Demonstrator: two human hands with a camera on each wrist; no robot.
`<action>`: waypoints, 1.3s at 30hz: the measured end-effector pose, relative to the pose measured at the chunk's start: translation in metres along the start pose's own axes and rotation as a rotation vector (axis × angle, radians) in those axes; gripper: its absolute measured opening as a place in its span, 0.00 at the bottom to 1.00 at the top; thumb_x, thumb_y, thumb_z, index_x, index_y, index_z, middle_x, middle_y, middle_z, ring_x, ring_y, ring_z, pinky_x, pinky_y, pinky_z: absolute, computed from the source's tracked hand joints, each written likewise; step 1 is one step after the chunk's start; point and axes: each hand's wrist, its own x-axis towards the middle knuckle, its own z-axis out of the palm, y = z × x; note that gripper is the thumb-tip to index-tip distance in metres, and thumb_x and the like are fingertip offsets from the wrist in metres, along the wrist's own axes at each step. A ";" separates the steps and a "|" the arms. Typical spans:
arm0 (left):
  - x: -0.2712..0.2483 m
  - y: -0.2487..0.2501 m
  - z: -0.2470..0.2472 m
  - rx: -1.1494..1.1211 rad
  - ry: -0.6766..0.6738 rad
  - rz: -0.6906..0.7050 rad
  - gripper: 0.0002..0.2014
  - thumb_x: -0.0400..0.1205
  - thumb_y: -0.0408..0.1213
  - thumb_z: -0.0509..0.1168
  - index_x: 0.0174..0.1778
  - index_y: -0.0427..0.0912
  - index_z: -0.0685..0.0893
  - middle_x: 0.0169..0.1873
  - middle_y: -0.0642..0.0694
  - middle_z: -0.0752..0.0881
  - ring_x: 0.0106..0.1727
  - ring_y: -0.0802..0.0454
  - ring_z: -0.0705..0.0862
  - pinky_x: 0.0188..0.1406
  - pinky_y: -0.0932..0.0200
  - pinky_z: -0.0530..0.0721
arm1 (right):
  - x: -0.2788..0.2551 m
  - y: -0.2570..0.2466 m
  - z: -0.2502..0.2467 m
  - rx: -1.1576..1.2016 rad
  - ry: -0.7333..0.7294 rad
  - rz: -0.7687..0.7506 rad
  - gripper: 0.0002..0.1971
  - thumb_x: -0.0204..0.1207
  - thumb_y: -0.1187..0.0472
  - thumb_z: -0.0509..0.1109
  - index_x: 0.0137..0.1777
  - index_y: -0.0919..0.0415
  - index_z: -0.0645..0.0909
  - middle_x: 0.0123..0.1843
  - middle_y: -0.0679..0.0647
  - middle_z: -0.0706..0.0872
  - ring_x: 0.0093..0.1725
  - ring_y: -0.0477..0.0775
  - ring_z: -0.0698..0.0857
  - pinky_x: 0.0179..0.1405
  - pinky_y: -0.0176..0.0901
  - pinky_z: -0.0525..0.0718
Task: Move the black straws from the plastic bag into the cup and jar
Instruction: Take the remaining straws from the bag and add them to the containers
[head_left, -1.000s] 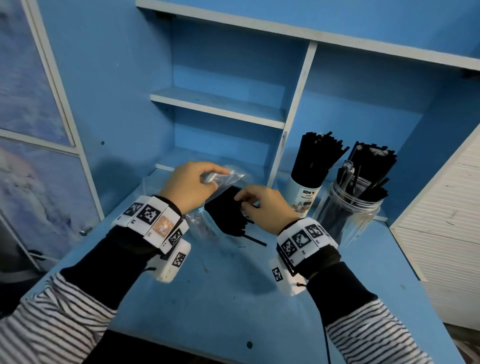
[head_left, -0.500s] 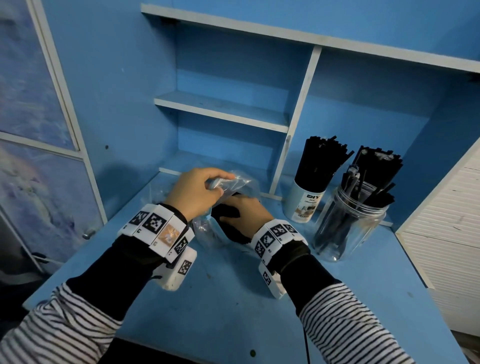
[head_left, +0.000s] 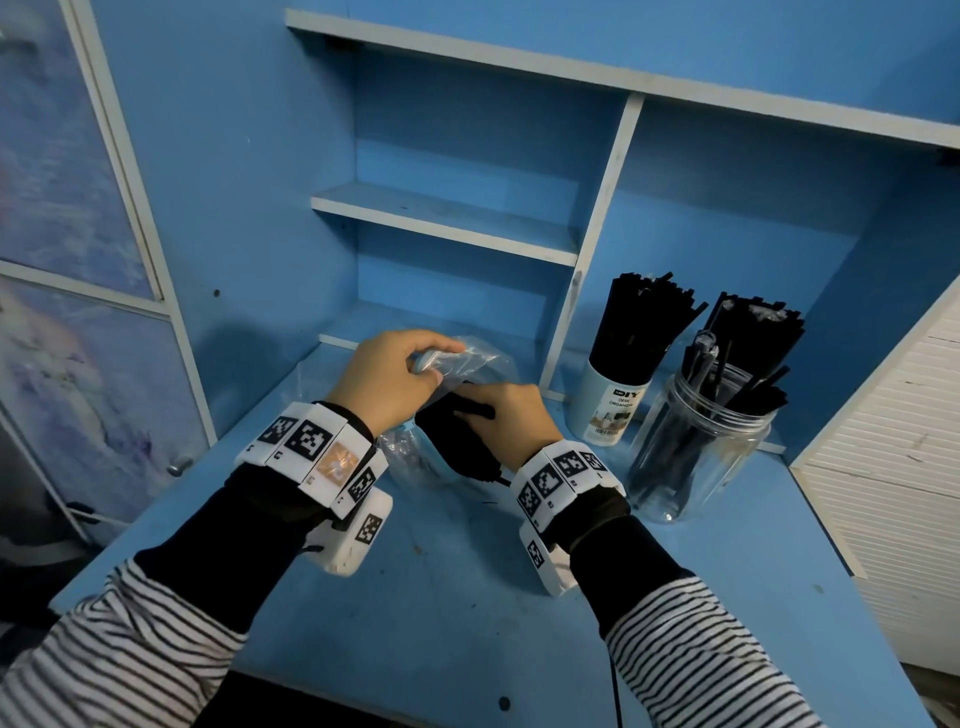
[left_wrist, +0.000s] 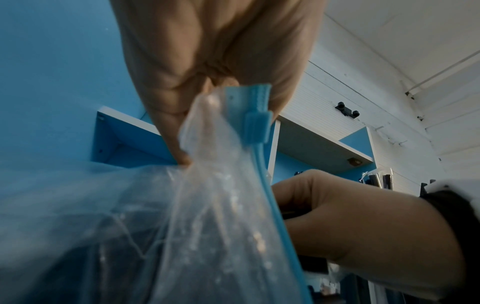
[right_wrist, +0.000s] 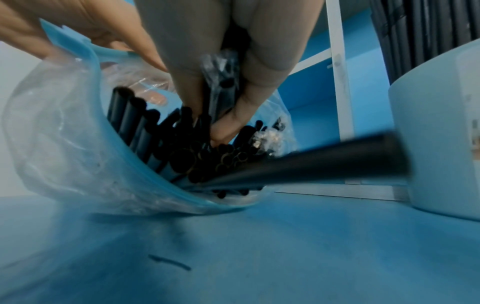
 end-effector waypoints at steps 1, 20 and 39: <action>0.000 -0.001 0.000 -0.003 -0.002 -0.005 0.19 0.80 0.28 0.67 0.60 0.56 0.87 0.62 0.58 0.85 0.55 0.60 0.82 0.45 0.81 0.73 | -0.001 0.000 -0.002 -0.001 0.004 0.013 0.20 0.76 0.69 0.68 0.65 0.53 0.85 0.53 0.59 0.91 0.56 0.57 0.87 0.57 0.33 0.76; -0.012 0.021 0.011 -0.019 0.079 0.198 0.18 0.77 0.39 0.74 0.62 0.56 0.84 0.69 0.57 0.79 0.71 0.63 0.75 0.74 0.62 0.70 | -0.048 -0.009 -0.097 0.039 -0.147 0.155 0.15 0.78 0.62 0.73 0.63 0.50 0.86 0.40 0.57 0.91 0.38 0.55 0.90 0.44 0.34 0.87; -0.018 0.079 0.096 -0.057 -0.277 0.121 0.24 0.77 0.55 0.71 0.23 0.50 0.69 0.13 0.57 0.69 0.18 0.63 0.71 0.21 0.71 0.66 | -0.096 -0.040 -0.192 0.019 0.232 0.042 0.19 0.72 0.43 0.74 0.61 0.46 0.81 0.51 0.42 0.87 0.37 0.35 0.85 0.41 0.25 0.82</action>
